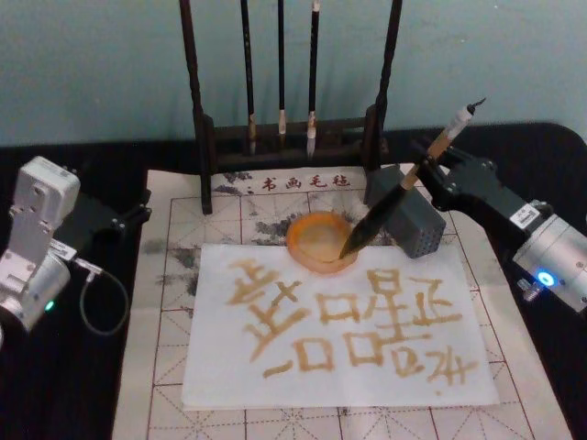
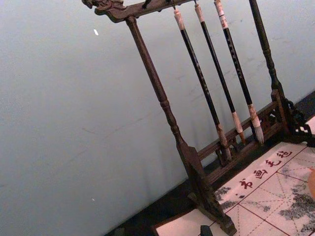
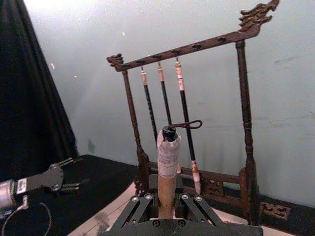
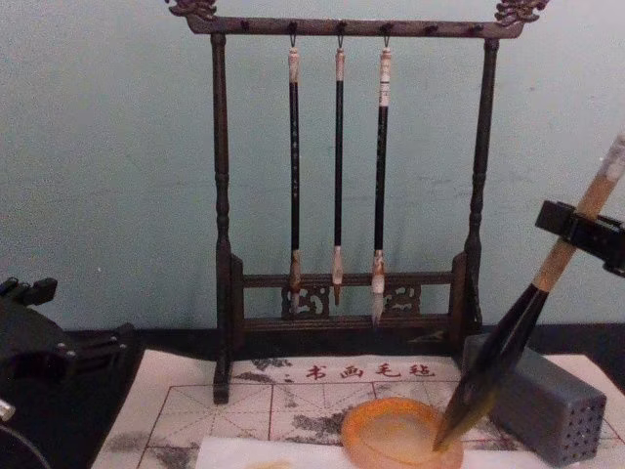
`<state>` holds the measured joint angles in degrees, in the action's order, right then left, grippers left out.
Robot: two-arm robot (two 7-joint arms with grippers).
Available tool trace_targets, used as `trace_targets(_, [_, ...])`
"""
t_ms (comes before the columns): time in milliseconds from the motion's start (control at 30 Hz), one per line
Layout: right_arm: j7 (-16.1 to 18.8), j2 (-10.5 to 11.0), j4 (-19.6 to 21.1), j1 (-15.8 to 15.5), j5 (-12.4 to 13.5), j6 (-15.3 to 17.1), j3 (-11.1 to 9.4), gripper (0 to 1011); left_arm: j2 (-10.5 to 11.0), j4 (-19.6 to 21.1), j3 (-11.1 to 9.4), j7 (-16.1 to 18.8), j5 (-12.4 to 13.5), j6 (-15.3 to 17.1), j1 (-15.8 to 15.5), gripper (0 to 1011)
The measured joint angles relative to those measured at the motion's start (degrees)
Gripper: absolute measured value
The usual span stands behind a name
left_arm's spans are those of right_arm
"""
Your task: Pick up the brush from the inkstone, write on the paper, then place the brush back to its original position.
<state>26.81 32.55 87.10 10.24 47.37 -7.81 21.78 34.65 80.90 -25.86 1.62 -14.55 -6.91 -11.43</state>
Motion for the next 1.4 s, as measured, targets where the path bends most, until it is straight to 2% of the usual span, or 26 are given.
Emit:
trace_targets(533, [4.01,1.91,3.77,-4.17,-0.65,1.00,-2.12,184,0.00,0.00,0.00,0.00,0.00,0.00,0.00,1001])
trace_targets(933, [6.20,1.84,5.07,-5.99,-1.26,1.88,-3.12,184,0.00,0.00,0.00,0.00,0.00,0.00,0.00,1001])
trace_targets(1400, [7.41,0.61,5.15,-5.91,-2.05,2.24,-2.62,184,0.00,0.00,0.00,0.00,0.00,0.00,0.00,1001])
